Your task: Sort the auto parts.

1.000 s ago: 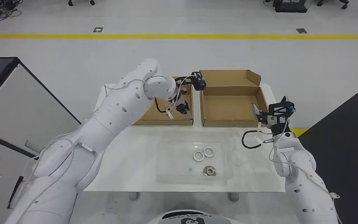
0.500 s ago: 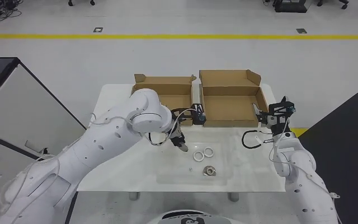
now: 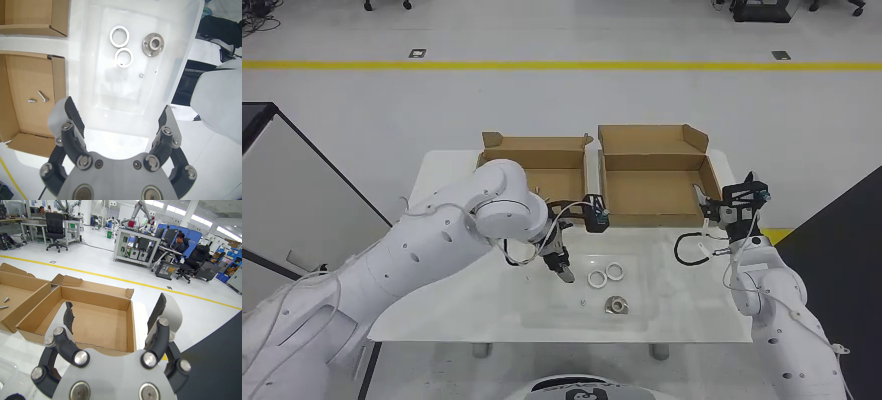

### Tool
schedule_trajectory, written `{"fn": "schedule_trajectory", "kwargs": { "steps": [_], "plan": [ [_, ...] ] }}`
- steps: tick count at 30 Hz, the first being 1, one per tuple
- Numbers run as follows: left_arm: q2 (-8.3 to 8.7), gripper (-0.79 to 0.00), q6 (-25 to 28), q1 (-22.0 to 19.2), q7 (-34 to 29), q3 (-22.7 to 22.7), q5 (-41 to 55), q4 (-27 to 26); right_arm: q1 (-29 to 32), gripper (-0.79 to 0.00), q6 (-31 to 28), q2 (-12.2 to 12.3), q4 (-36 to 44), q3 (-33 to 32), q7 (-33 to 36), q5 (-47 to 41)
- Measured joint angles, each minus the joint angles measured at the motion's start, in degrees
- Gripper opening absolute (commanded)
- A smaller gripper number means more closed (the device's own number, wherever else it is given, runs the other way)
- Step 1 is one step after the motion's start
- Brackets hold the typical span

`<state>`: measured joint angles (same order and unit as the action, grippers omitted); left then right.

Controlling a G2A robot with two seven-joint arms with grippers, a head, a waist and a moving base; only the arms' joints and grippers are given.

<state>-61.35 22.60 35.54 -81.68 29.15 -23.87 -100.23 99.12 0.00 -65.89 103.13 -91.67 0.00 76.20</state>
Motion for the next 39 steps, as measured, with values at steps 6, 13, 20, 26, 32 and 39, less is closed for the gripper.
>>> {"fn": "schedule_trajectory", "kwargs": {
  "steps": [6,13,20,26,32,39],
  "plan": [
    [-0.41,0.0,-0.1,0.94,0.39,-1.65,-0.92,-2.96,0.0,0.0,0.0,0.0,0.0,0.0,0.0,0.0],
    [-2.75,0.0,-4.48,-0.37,-1.44,-6.16,-1.81,-5.17,0.0,0.0,0.0,0.0,0.0,0.0,0.0,0.0],
    [-5.18,-0.074,-7.12,-1.85,-1.9,-9.51,-3.5,-2.04,0.0,0.0,0.0,0.0,0.0,0.0,0.0,0.0],
    [-6.75,-0.246,-6.66,-2.52,-2.26,-11.36,-4.3,0.5,0.0,0.0,0.0,0.0,0.0,0.0,0.0,0.0],
    [-7.7,-0.409,-5.16,-2.32,-2.33,-12.47,-4.02,2.41,0.0,0.0,0.0,0.0,0.0,0.0,0.0,0.0],
    [-8.98,-0.443,-3.97,-1.73,-2.65,-14.21,-3.27,4.63,0.0,0.0,0.0,0.0,0.0,0.0,0.0,0.0]
  ]
}}
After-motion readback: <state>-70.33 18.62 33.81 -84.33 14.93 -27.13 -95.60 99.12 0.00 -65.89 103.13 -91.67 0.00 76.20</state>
